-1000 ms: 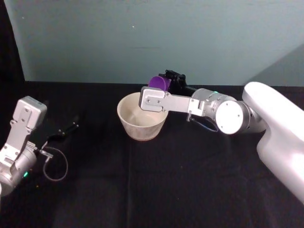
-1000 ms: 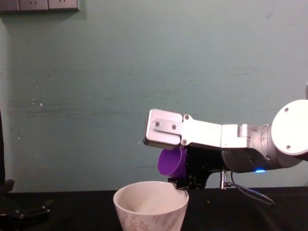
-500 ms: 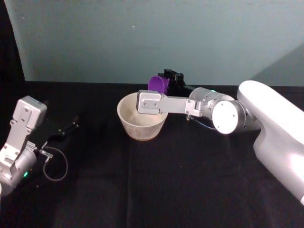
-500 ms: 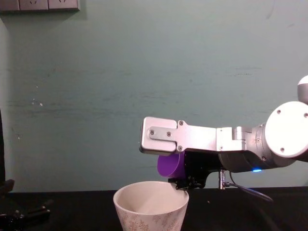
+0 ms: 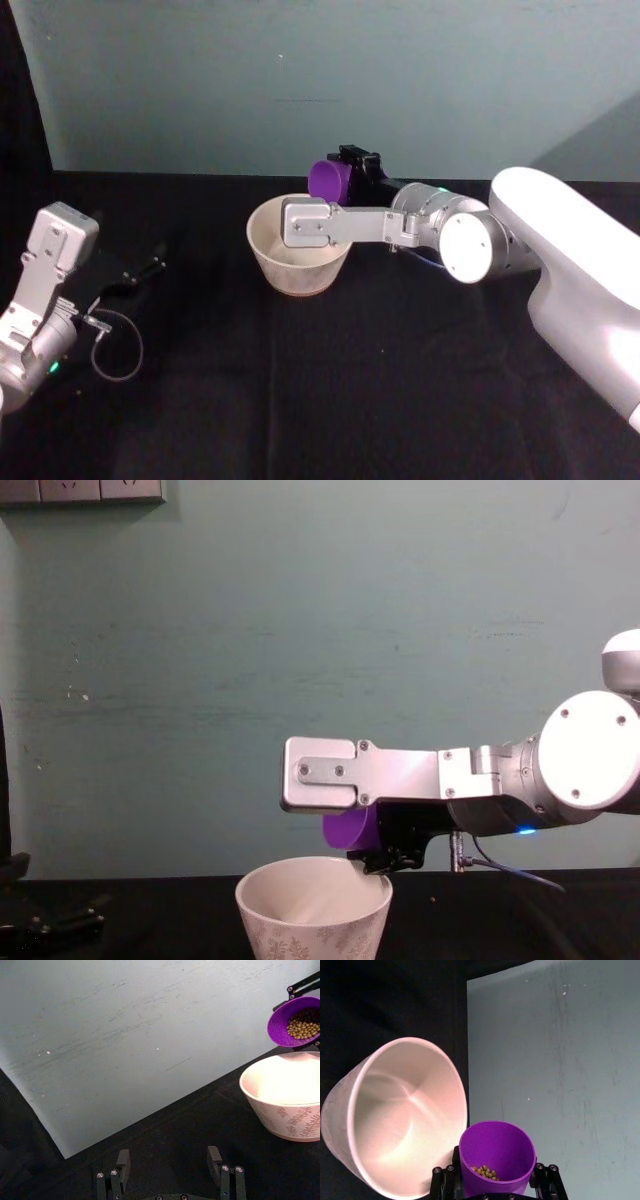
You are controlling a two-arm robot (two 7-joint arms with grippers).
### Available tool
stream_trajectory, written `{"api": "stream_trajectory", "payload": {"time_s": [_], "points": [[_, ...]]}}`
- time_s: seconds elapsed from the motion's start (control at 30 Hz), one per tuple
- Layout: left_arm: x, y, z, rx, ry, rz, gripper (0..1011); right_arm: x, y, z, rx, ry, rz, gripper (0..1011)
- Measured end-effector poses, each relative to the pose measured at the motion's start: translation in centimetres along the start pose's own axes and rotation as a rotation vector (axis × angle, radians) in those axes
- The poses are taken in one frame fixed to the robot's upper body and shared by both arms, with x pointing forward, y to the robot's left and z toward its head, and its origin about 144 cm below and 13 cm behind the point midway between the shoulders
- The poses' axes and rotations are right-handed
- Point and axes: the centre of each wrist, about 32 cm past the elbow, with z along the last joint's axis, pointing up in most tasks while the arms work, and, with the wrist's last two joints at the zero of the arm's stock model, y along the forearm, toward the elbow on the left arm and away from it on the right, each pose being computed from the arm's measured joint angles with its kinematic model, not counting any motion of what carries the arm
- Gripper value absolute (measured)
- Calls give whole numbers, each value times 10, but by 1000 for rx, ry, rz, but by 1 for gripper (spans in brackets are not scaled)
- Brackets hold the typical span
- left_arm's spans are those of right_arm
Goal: Pick up the cup and pour the mung beans from the cup into the bowl.
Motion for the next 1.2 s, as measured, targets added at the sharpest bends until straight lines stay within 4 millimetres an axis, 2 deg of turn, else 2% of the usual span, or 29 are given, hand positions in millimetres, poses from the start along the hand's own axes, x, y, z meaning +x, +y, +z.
{"api": "stream_trajectory", "payload": {"time_s": [0.63,1.2], "points": [[0,0,0,0,0,0,1011,0,0,20,-38,-130,20,729],[0,0,0,0,0,0,1011,0,0,27,-55,-190,31,729]]}}
